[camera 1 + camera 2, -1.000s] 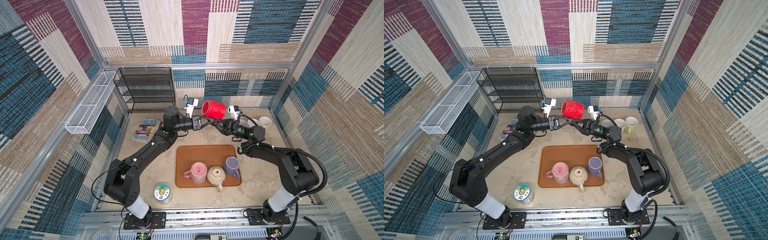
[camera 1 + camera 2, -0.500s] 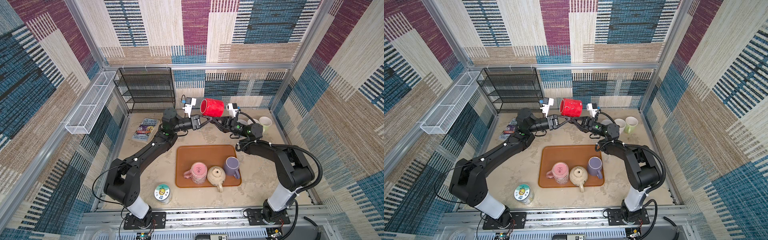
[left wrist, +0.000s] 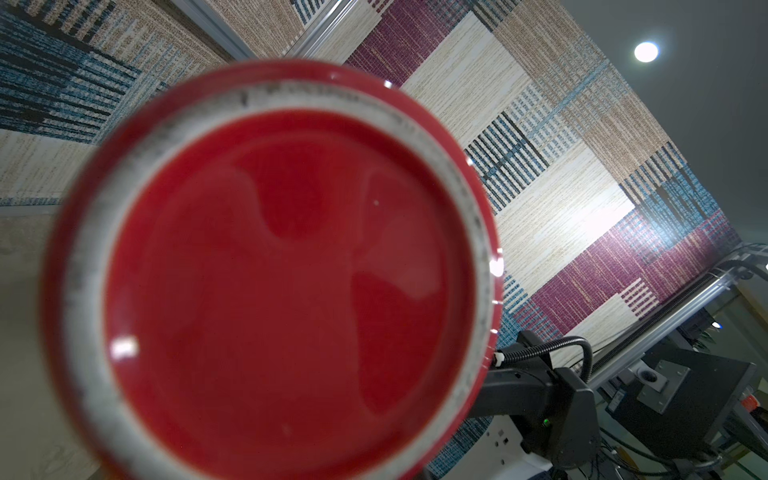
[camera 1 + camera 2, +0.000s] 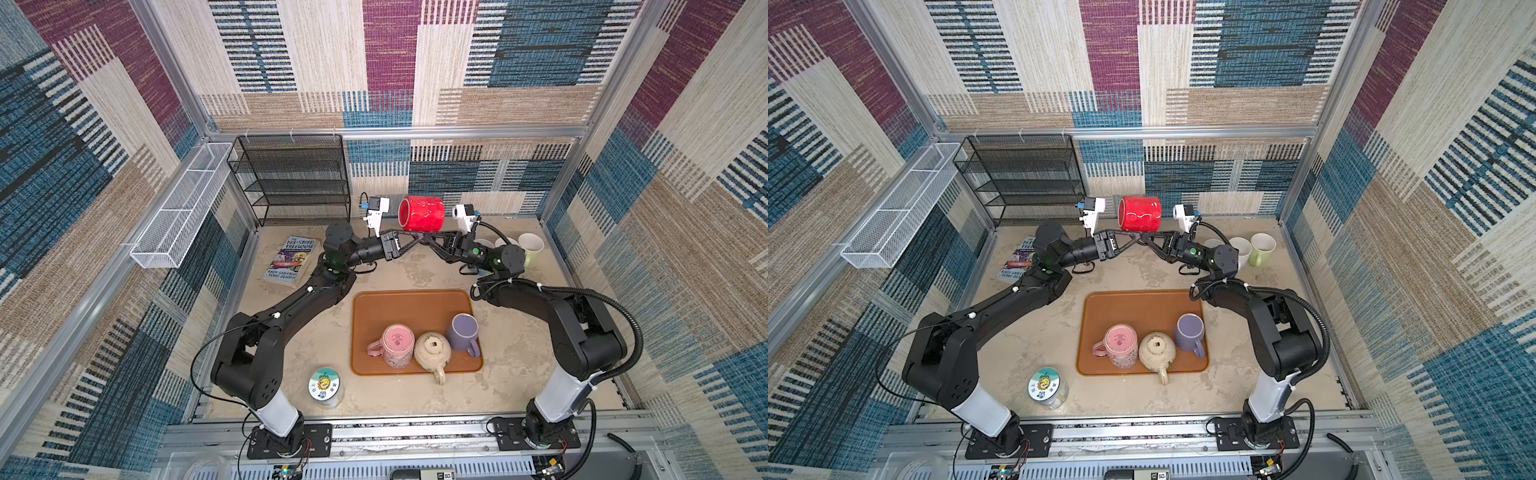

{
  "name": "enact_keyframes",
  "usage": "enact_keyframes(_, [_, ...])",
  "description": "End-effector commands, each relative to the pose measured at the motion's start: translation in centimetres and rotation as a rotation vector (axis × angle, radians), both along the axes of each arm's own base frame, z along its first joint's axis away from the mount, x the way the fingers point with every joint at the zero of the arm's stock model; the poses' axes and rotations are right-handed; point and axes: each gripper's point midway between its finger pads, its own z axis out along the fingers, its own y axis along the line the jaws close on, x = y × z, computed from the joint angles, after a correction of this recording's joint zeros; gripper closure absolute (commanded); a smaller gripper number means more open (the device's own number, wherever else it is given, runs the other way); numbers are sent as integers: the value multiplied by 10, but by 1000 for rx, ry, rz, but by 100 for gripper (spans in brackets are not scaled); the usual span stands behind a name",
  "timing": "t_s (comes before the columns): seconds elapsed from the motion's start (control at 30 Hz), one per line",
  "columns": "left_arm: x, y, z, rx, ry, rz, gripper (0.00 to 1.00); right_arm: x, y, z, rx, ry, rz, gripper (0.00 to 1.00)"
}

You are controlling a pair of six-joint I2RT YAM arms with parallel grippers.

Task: Turn the mug right side up
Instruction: 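Close the right gripper on the red mug's rim while the left gripper releases and withdraws, then lower the red mug upright beside the white mugs with the right gripper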

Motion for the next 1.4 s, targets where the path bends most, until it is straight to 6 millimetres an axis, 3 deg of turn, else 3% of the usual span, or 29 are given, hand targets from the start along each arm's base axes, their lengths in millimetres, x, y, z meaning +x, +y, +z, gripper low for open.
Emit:
enact_keyframes(0.0, [-16,-6,-15,68,-3,-93,97,-49,-23,62,179,-391,-59,100])
enact_keyframes(0.2, [-11,-8,-22,92,12,-93,77,-53,-23,66,162,-410,-67,100])
enact_keyframes(0.57, [-10,-8,-32,128,15,-77,63,-62,-28,67,61,-442,-126,100])
enact_keyframes(0.63, [-12,-5,-31,140,6,-66,55,-59,-29,65,36,-429,-146,100])
enact_keyframes(0.73, [-17,0,-28,167,-15,-47,35,-48,-31,57,-47,-393,-198,100])
enact_keyframes(0.83, [-21,6,-31,203,-21,-19,28,-39,-34,48,-127,-362,-245,100])
enact_keyframes(1.07, [-30,28,-43,328,-7,73,0,-9,-44,24,-406,-287,-410,100])
enact_keyframes(1.2, [-34,47,-56,452,-7,161,1,7,-56,3,-564,-229,-496,100])
enact_keyframes(1.37, [-37,70,-69,597,39,252,0,32,-64,-42,-777,-96,-514,100])
